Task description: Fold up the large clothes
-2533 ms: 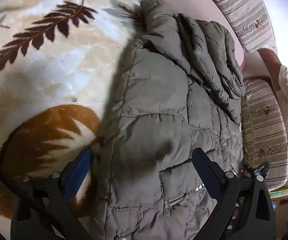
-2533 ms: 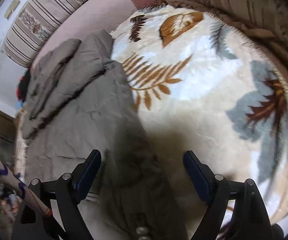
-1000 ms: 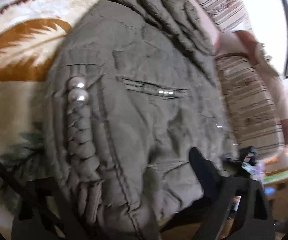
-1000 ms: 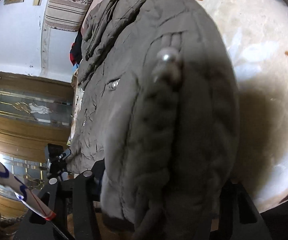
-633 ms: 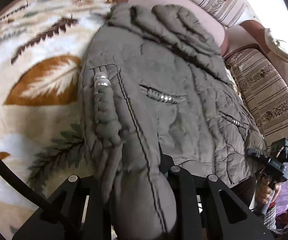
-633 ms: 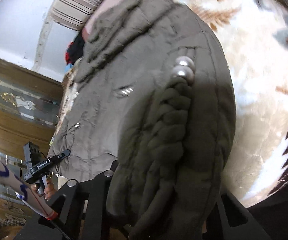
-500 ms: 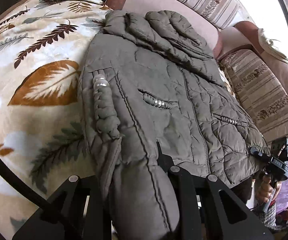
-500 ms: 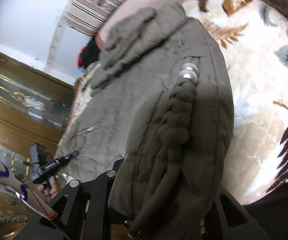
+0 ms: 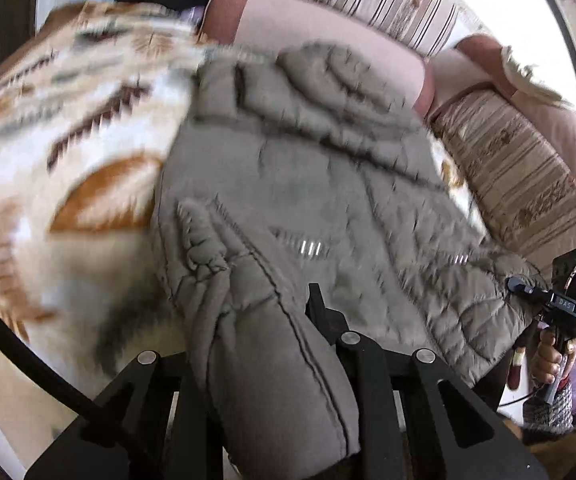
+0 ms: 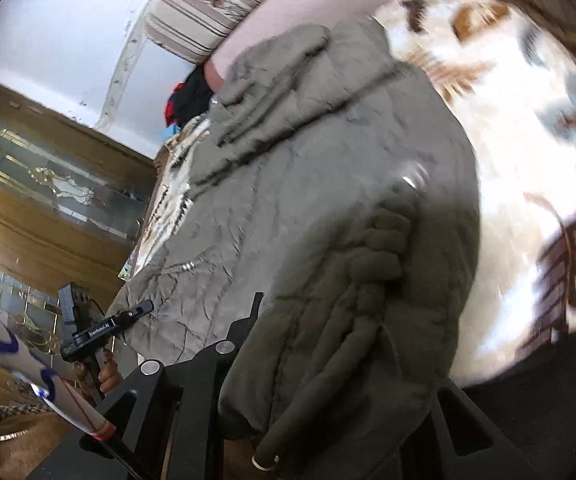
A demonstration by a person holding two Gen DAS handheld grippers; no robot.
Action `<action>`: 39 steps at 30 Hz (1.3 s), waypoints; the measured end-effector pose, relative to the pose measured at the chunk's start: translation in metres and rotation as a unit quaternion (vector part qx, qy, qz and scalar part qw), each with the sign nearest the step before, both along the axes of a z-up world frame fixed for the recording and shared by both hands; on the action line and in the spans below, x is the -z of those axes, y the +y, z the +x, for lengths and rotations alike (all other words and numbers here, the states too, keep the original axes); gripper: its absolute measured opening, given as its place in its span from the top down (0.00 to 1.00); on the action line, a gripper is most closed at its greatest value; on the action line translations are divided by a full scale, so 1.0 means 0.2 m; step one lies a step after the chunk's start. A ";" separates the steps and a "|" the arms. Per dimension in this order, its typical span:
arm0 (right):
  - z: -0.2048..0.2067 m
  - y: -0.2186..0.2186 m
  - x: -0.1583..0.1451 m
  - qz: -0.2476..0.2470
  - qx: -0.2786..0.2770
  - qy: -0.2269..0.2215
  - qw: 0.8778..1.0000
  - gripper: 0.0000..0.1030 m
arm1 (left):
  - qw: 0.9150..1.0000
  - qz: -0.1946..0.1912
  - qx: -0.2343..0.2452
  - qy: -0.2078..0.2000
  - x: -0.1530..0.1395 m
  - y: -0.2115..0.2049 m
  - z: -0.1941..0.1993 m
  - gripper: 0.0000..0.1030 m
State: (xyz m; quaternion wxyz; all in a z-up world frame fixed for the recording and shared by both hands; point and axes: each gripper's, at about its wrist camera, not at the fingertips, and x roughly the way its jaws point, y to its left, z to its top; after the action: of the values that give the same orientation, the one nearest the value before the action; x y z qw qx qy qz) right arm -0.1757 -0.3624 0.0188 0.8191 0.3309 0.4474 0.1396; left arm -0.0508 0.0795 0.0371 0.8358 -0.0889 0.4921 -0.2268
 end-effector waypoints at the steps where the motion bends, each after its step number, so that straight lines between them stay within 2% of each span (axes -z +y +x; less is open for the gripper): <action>1: 0.04 0.00 -0.03 -0.003 -0.002 -0.007 1.000 0.80 | 1.000 -0.004 -0.001 -0.006 -0.03 0.00 0.02 0.81; 4: 0.17 0.00 -0.12 -0.011 0.001 -0.027 1.000 0.80 | 1.000 -0.010 -0.008 -0.027 -0.12 -0.03 0.15 0.81; 11: 0.46 -0.03 -0.26 -0.040 0.031 -0.054 0.997 0.80 | 0.998 0.020 -0.023 -0.061 -0.29 -0.14 0.46 0.81; 15: 0.65 -0.11 -0.36 -0.045 0.059 -0.064 0.995 0.80 | 0.997 0.012 -0.040 -0.058 -0.36 -0.16 0.66 0.81; 17: 0.75 -0.15 -0.40 -0.046 0.073 -0.064 0.994 0.79 | 0.997 0.000 -0.057 -0.043 -0.37 -0.15 0.81 0.80; 21: 0.99 -0.19 -0.43 -0.067 0.099 -0.059 0.991 0.78 | 0.997 0.012 -0.075 -0.023 -0.33 -0.17 1.08 0.80; 24: 1.21 -0.22 -0.39 -0.090 0.112 -0.041 0.989 0.77 | 0.996 0.030 -0.083 -0.001 -0.26 -0.20 1.30 0.80; 29: 1.51 -0.27 -0.30 -0.099 0.131 -0.008 0.986 0.76 | 0.993 0.043 -0.102 0.034 -0.15 -0.25 1.62 0.79; 35: 1.76 -0.30 -0.16 -0.137 0.141 0.021 0.980 0.76 | 0.988 0.101 -0.115 0.027 0.02 -0.39 1.83 0.78; 39: 1.86 -0.34 -0.03 -0.137 0.152 0.048 0.978 0.75 | 0.982 0.140 -0.121 0.025 0.11 -0.47 1.86 0.76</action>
State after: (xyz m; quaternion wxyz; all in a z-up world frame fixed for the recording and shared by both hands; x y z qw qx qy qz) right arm 0.1964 -0.4295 0.0246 0.8459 0.2859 0.4455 -0.0654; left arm 0.3207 -0.0154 0.0141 0.8484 -0.0357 0.5257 -0.0506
